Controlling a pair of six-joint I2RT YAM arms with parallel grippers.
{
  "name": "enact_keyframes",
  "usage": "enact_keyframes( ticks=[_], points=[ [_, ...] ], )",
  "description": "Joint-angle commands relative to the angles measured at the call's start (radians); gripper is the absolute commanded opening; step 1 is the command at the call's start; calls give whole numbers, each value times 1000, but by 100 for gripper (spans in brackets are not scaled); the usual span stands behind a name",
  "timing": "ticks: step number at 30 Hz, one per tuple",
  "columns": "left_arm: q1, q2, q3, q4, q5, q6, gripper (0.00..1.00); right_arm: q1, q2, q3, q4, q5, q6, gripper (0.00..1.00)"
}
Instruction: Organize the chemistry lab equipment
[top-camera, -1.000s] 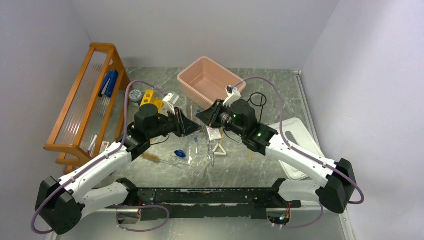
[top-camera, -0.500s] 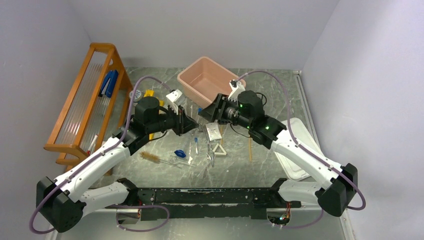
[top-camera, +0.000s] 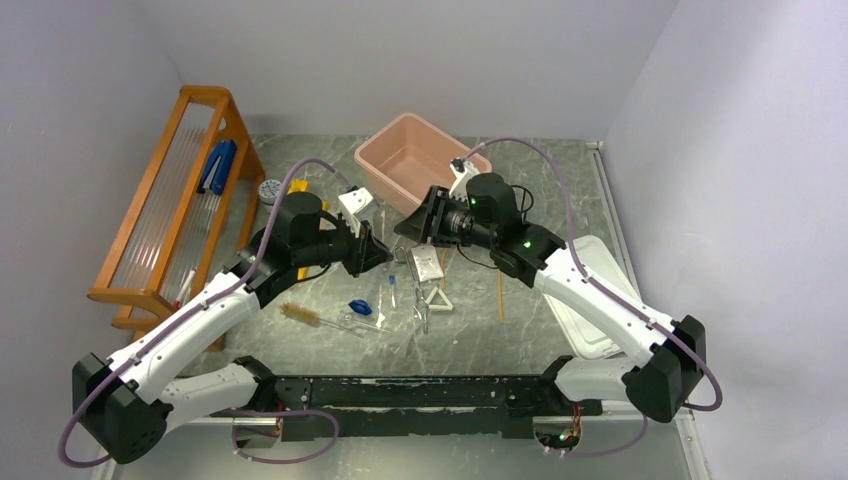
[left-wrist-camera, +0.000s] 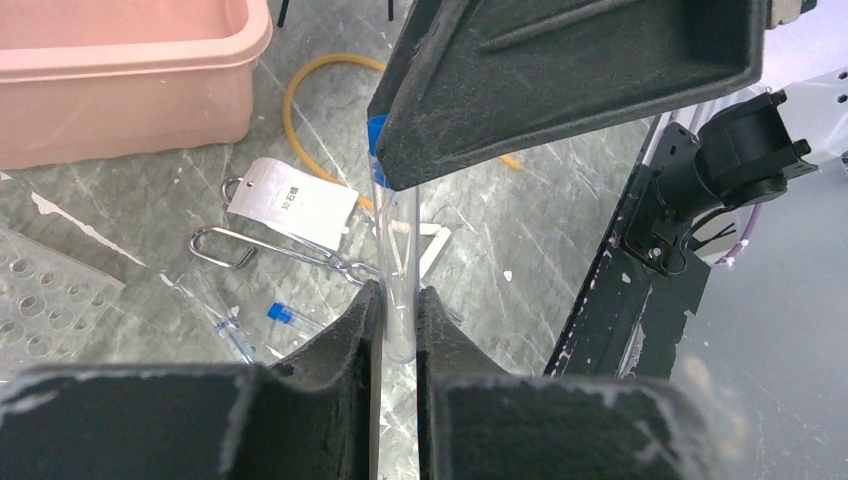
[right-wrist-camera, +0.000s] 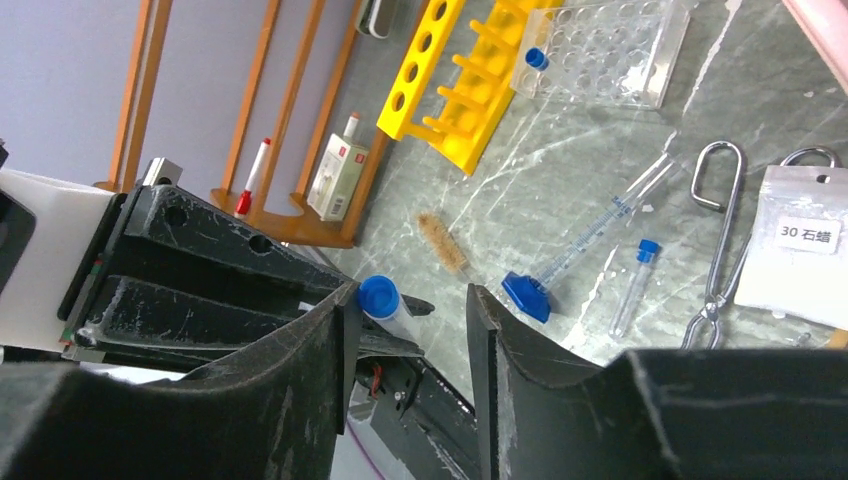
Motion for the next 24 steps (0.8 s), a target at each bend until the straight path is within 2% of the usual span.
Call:
enact_keyframes(
  ticks=[1, 7, 15, 19, 20, 22, 24],
  points=[
    [-4, -21, 3, 1, 26, 29, 5, -18, 11, 2, 9, -43, 11, 43],
    [-4, -16, 13, -3, 25, 13, 5, -22, 21, -3, 41, -82, 13, 31],
    [-4, -15, 20, -11, 17, 15, 5, -27, 43, 13, 43, -132, 0, 27],
    [-4, -10, 26, -19, -2, 9, 6, -27, 50, 17, 46, -143, -15, 18],
    [-4, -9, 29, -23, -12, 4, 13, -27, 51, 20, 45, -140, -20, 16],
    [-4, -10, 37, -34, -58, -17, 35, -27, 56, 26, 41, -125, -43, 15],
    [-4, -17, 52, -56, -158, -53, 51, -27, 61, 30, 52, -85, -78, 14]
  ],
)
